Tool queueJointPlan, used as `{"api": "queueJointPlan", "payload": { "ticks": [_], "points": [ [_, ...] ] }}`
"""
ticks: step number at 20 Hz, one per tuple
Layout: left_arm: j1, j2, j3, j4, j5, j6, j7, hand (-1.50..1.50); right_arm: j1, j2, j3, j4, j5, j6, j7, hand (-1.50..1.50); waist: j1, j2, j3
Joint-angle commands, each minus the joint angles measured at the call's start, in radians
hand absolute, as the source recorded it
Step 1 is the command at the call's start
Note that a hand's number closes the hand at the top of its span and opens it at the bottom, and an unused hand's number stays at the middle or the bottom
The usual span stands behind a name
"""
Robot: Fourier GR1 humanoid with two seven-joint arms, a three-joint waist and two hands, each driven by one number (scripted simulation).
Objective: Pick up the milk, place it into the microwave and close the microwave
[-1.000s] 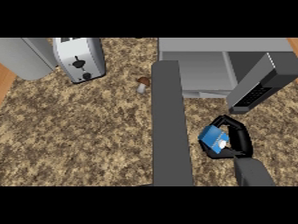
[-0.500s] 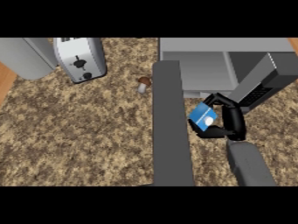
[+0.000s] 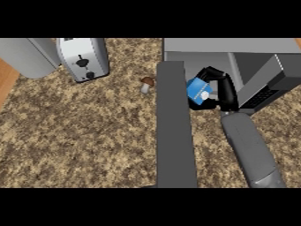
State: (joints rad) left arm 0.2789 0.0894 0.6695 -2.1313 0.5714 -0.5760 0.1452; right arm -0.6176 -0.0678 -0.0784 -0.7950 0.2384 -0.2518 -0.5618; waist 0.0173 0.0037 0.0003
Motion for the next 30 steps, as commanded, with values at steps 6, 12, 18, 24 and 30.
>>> {"api": "queueJointPlan", "payload": {
  "ticks": [6,12,18,24,30],
  "points": [
    [0.008,0.001,-0.004,0.01,0.027,-0.039,-0.011,-1.5,-0.264,-0.032,-0.081,0.404,0.073,-0.186,-0.031,1.5,0.042,0.015,0.001],
    [-0.067,0.047,-0.006,0.084,-0.004,-0.029,-0.012,-1.5,-0.349,-0.068,-0.126,0.524,0.075,-0.265,-0.064,1.5,0.05,0.024,0.002],
    [-0.053,0.013,-0.039,0.066,-0.028,-0.063,-0.038,-1.5,-0.408,-0.144,-0.138,0.556,0.107,-0.418,-0.058,1.5,0.09,0.042,0.003],
    [-0.11,0.03,-0.047,0.106,-0.061,-0.04,-0.034,-1.5,-0.428,-0.181,-0.103,0.621,0.166,-0.47,-0.088,1.5,0.093,0.049,0.004],
    [-0.127,0.017,-0.068,0.128,-0.097,-0.051,-0.055,-1.5,-0.432,-0.224,-0.092,0.696,0.202,-0.576,-0.005,1.5,0.116,0.064,0.003]
  ]
}}
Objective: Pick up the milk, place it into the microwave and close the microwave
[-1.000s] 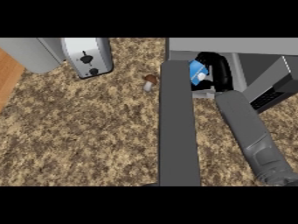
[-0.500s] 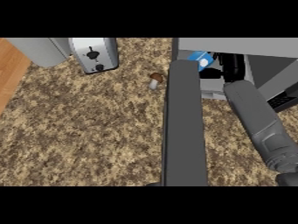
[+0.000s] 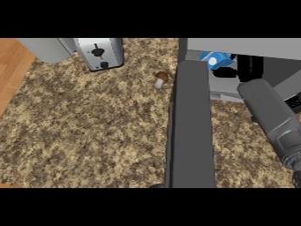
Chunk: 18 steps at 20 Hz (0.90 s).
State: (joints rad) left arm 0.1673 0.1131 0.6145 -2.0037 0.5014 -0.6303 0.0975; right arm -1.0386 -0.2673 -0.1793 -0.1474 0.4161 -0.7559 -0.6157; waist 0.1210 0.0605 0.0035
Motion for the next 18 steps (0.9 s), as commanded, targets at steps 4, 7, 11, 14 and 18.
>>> {"api": "queueJointPlan", "payload": {
  "ticks": [4,7,11,14,18],
  "points": [
    [-0.026,0.007,-0.011,-0.003,-0.034,0.003,-0.009,-1.5,0.028,-0.091,0.032,0.142,0.065,-0.244,0.224,-1.5,0.016,0.016,-0.004],
    [-0.022,0.002,-0.01,0.015,-0.073,-0.001,-0.024,-1.5,0.012,-0.025,0.034,0.063,0.057,-0.154,0.096,-1.5,0.016,0.004,0.003],
    [-0.051,0.008,-0.03,0.038,-0.104,0.002,-0.023,-1.5,-0.007,-0.034,0.039,0.055,0.063,-0.092,0.064,-1.5,0.012,0.01,0.004],
    [-0.044,-0.01,-0.064,0.039,-0.119,-0.026,-0.037,-1.5,0.002,0.014,0.04,0.051,0.062,-0.071,0.025,-1.5,0.014,0.006,0.003],
    [-0.037,0.011,-0.066,0.081,-0.114,-0.069,-0.051,-1.5,-0.013,-0.004,0.009,0.04,0.028,0.046,-0.015,-1.5,0.007,-0.002,0.002]
  ]
}}
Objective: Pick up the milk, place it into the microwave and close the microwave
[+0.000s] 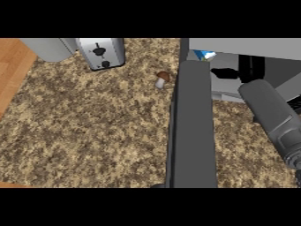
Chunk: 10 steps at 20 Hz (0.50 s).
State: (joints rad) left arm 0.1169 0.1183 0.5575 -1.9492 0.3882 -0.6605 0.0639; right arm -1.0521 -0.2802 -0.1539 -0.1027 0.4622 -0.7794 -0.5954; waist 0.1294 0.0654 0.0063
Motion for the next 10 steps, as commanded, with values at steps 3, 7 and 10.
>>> {"api": "queueJointPlan", "payload": {
  "ticks": [3,7,10],
  "points": [
    [-0.032,-0.001,-0.042,0.022,-0.008,-0.017,0.002,-1.5,-0.008,0.022,-0.039,-0.011,-0.042,0.124,-0.059,-1.5,-0.012,-0.005,0.001],
    [-0.03,-0.023,-0.1,0.038,-0.031,-0.061,-0.012,-1.5,0.006,0.06,-0.087,-0.029,-0.096,0.193,-0.117,-1.5,-0.023,-0.009,0.0],
    [-0.001,-0.014,-0.111,0.014,0.003,-0.103,-0.013,-1.5,0.037,0.066,-0.142,-0.044,-0.155,0.269,-0.172,-1.5,-0.03,-0.021,0.0]
  ]
}}
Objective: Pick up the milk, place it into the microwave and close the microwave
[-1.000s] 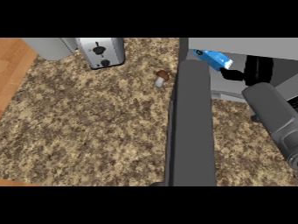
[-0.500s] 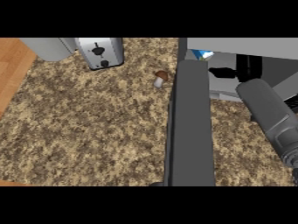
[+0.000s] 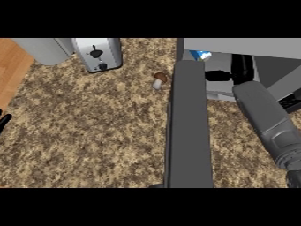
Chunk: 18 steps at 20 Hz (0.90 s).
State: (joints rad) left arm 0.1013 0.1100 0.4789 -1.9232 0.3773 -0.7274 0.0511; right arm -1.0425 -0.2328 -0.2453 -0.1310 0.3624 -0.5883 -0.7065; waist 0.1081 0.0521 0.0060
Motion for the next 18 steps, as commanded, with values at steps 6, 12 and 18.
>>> {"api": "queueJointPlan", "payload": {
  "ticks": [6,12,18],
  "points": [
    [-0.019,-0.023,-0.075,-0.012,-0.003,-0.019,0.016,-1.5,0.059,0.05,-0.112,-0.007,-0.126,0.218,-0.111,-1.5,-0.041,-0.022,-0.002],
    [0.016,-0.09,-0.164,-0.044,-0.038,-0.02,0.03,1.5,0.147,0.033,-0.158,-0.001,-0.183,0.393,-0.184,-1.5,-0.059,-0.03,-0.003],
    [0.018,-0.109,-0.274,-0.059,-0.086,0.033,0.054,1.5,0.276,0.063,-0.159,-0.014,-0.207,0.573,-0.292,-1.5,-0.088,-0.042,-0.004]
  ]
}}
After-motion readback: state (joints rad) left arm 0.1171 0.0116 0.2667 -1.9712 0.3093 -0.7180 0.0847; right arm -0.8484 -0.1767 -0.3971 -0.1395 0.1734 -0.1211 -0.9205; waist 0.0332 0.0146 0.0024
